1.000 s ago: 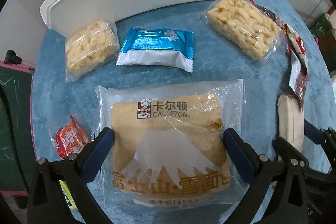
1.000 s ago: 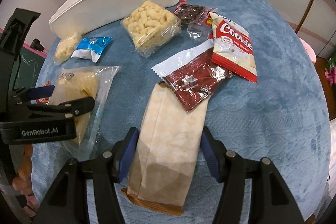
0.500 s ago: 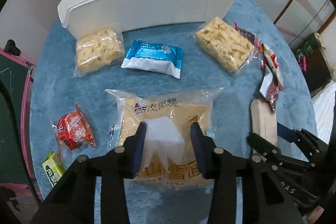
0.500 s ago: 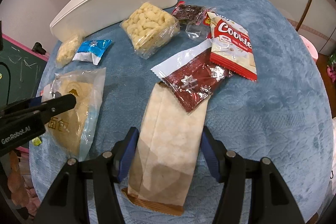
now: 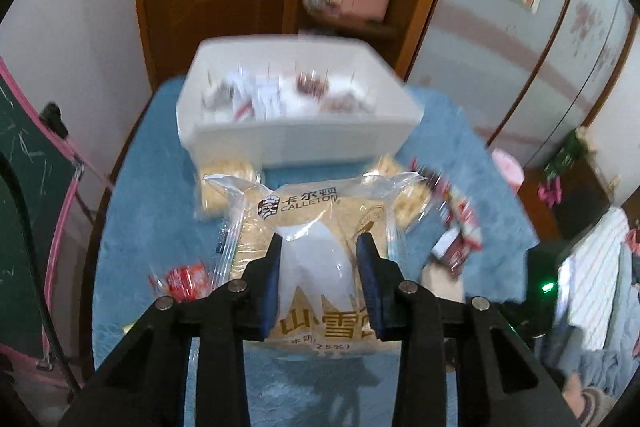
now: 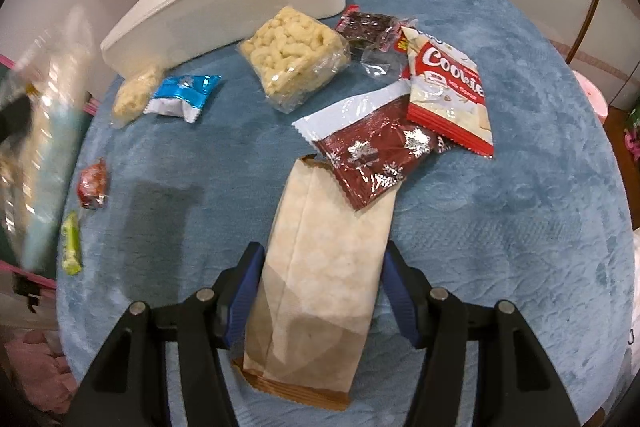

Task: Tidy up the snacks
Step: 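Lift both packages and carry them over the white bin, then open both grippers to drop the cake and bread bag into the bin, then withdraw both tools from the bin toward the remaining snacks, then grasp the red-orange bread bag with the right gripper while the left grasps the green pastry pack, then lift both snacks over the white bin and open both grippers, then withdraw both tools from the bin toward the remaining snacks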

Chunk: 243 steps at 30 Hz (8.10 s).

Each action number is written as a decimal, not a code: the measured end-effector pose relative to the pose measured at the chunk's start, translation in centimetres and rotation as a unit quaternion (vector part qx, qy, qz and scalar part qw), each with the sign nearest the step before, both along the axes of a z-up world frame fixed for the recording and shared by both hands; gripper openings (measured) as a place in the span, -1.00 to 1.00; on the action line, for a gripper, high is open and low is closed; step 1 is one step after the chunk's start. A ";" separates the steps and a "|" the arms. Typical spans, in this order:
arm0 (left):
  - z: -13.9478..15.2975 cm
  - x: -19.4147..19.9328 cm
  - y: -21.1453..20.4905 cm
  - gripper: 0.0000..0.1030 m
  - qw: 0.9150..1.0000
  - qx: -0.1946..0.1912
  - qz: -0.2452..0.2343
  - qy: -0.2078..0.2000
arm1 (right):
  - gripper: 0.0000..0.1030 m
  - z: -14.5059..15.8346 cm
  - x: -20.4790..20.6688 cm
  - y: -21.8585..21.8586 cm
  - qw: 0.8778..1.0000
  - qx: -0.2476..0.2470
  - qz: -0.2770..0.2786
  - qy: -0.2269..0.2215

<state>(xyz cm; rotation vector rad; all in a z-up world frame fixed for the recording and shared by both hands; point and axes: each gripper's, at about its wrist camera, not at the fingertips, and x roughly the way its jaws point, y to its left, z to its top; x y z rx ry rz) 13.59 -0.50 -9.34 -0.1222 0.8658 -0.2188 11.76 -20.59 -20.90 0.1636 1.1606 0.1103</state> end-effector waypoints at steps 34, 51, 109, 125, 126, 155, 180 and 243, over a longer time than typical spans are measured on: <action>15.2 21.6 2.9 -0.34 0.992 0.072 0.062 -0.085 | 0.15 26.0 21.4 2.9 0.970 -0.026 0.013 -0.241; 9.1 24.5 6.4 0.84 0.992 0.058 0.113 -0.003 | 0.81 20.9 24.0 3.3 0.982 -0.029 0.031 -0.182; -1.6 -6.8 16.3 0.84 0.980 0.084 0.178 0.021 | 0.81 15.9 0.8 13.5 0.966 -0.016 0.108 -0.236; -9.9 -6.7 16.4 0.84 0.978 0.054 0.182 0.091 | 0.81 8.2 2.8 19.1 0.972 -0.011 0.175 -0.155; -10.1 -6.7 16.3 0.84 0.978 0.054 0.181 0.092 | 0.81 7.6 3.0 19.5 0.972 -0.013 0.180 -0.148; -14.6 -3.2 16.4 0.72 0.969 0.059 0.194 0.141 | 0.07 -1.4 7.0 24.2 0.974 -0.017 0.224 -0.013; -6.8 -6.6 9.2 -0.29 0.981 0.098 0.160 0.039 | 0.07 3.6 -0.9 11.3 0.989 0.014 0.132 -0.070; 8.9 24.3 2.9 0.99 0.986 0.113 0.105 -0.055 | 0.26 19.1 24.7 3.3 0.984 -0.002 0.025 -0.176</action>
